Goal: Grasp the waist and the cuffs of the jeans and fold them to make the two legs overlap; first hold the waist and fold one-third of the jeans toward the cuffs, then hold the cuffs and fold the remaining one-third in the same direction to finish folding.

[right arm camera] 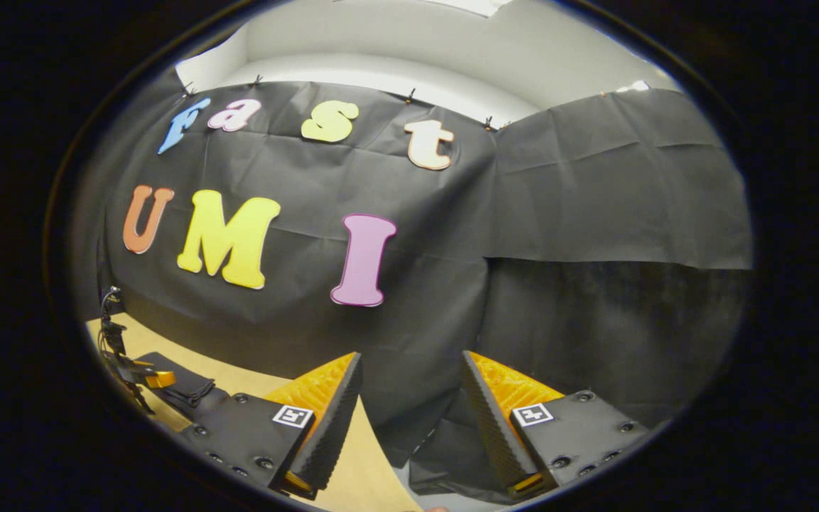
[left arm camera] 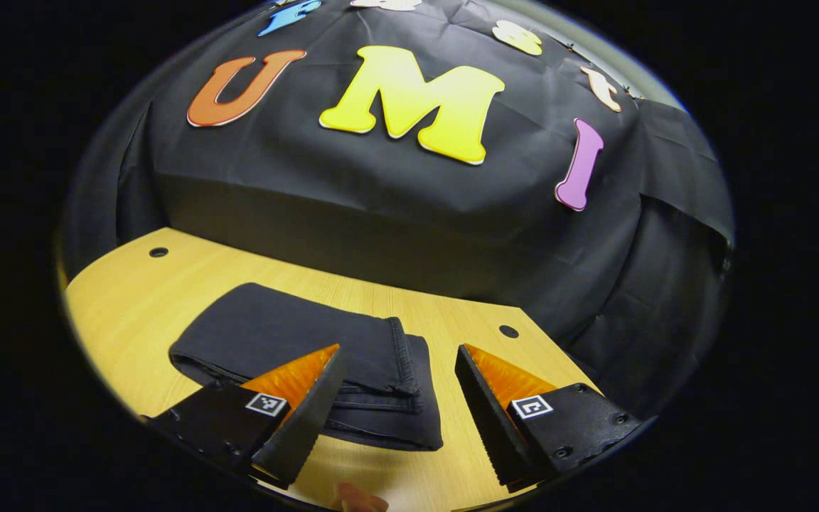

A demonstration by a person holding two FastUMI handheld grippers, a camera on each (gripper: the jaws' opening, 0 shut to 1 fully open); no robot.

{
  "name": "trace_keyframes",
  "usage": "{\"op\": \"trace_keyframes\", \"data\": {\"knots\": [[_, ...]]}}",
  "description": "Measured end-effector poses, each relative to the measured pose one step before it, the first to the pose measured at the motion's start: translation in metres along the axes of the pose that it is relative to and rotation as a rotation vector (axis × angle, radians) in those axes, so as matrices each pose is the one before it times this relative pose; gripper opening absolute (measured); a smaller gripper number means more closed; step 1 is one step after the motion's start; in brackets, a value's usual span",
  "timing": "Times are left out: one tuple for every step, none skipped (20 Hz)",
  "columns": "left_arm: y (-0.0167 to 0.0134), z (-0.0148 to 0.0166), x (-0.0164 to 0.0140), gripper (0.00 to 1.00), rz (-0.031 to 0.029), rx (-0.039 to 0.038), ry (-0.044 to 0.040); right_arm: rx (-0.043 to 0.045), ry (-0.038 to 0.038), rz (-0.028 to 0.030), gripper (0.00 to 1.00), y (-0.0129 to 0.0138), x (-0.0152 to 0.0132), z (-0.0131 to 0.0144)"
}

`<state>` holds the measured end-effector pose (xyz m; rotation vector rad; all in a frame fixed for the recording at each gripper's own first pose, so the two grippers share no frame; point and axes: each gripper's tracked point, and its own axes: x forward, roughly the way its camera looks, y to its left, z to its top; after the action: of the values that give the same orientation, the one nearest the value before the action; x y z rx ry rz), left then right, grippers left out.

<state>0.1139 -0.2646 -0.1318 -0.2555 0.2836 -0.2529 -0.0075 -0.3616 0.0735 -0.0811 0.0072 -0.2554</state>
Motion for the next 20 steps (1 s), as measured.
{"op": "trace_keyframes", "data": {"knots": [[0.00375, 0.00751, -0.00750, 0.99, 0.00786, 0.01344, -0.01485, 0.01129, -0.00179, 0.00999, 0.83, 0.00914, 0.00038, 0.00119], [0.00486, 0.00926, -0.00877, 0.99, 0.00963, 0.01374, -0.01949, 0.01202, -0.00277, 0.01189, 0.83, 0.00938, 0.00283, -0.00139], [0.00725, 0.01085, -0.01000, 0.99, 0.00970, 0.01100, -0.01824, 0.01647, -0.00239, 0.01421, 0.83, 0.01247, 0.00046, 0.00081], [0.00642, 0.01093, -0.00778, 0.99, 0.01105, 0.00727, -0.01412, 0.01922, -0.00110, 0.01712, 0.83, 0.01401, 0.00182, -0.00044], [0.00912, 0.01370, -0.00975, 0.99, 0.01026, 0.01317, -0.02547, 0.02334, -0.00272, 0.01586, 0.84, 0.01750, 0.00186, -0.00080], [0.00899, 0.01552, -0.00904, 0.99, 0.01321, 0.01838, -0.02980, 0.02452, 0.00023, 0.01986, 0.83, 0.01896, 0.00313, -0.00170], [0.01161, 0.01450, -0.00997, 0.99, 0.01602, 0.02911, -0.02938, 0.02349, -0.00149, 0.02491, 0.83, 0.02391, 0.00209, -0.00259], [0.01321, 0.01499, -0.01004, 0.98, 0.01474, 0.02993, -0.02535, 0.02454, -0.00127, 0.02314, 0.84, 0.02381, 0.00366, -0.00306], [0.01260, 0.01479, -0.01425, 1.00, 0.00720, 0.02599, -0.01872, 0.02604, -0.00085, 0.02754, 0.84, 0.02653, 0.00292, -0.00292], [0.00799, 0.01210, -0.01018, 0.98, 0.00883, 0.01436, -0.01698, 0.02334, -0.00012, 0.02809, 0.84, 0.02626, 0.00349, -0.00449], [0.00886, 0.01066, -0.01095, 0.98, 0.00003, 0.01076, -0.01152, 0.02017, 0.00839, 0.02802, 0.84, 0.02602, 0.00211, -0.00567], [0.00692, 0.00981, -0.01016, 0.98, 0.01237, 0.00935, -0.00969, 0.01672, 0.00464, 0.02607, 0.84, 0.02423, 0.00307, -0.00588], [0.00886, 0.00834, -0.00765, 0.98, 0.01141, 0.01375, -0.01145, 0.01580, -0.00038, 0.01986, 0.84, 0.02254, 0.00135, -0.00379], [0.00511, 0.00555, -0.00683, 0.98, 0.00683, 0.00439, -0.00607, 0.02247, -0.00286, 0.02392, 0.87, 0.02082, 0.00131, -0.00385], [0.00567, 0.00525, -0.00637, 0.98, 0.00332, 0.00049, -0.01303, 0.01738, -0.01335, 0.02406, 0.84, 0.02221, -0.00072, -0.00329], [0.00464, 0.00312, -0.00389, 0.98, 0.00529, -0.00786, -0.01059, 0.00101, -0.00283, 0.01230, 0.85, 0.01660, 0.00011, -0.00521], [0.00367, -0.00170, -0.00319, 0.98, -0.00470, -0.01155, 0.00346, -0.01004, 0.00466, 0.01309, 0.85, 0.01565, -0.00092, -0.00827], [0.00154, -0.00345, -0.00219, 0.98, -0.00418, -0.00527, 0.00946, -0.00982, 0.00757, 0.01651, 0.85, 0.01377, -0.00289, -0.00787], [0.00248, -0.00092, -0.00367, 0.98, -0.00274, 0.00090, 0.01413, -0.01069, 0.00373, 0.02269, 0.86, 0.01404, -0.00136, -0.00623], [0.00259, -0.00179, -0.00195, 0.98, -0.00420, 0.01085, 0.00655, -0.01881, -0.00173, 0.00899, 0.87, 0.00936, -0.00271, -0.00249]]}}
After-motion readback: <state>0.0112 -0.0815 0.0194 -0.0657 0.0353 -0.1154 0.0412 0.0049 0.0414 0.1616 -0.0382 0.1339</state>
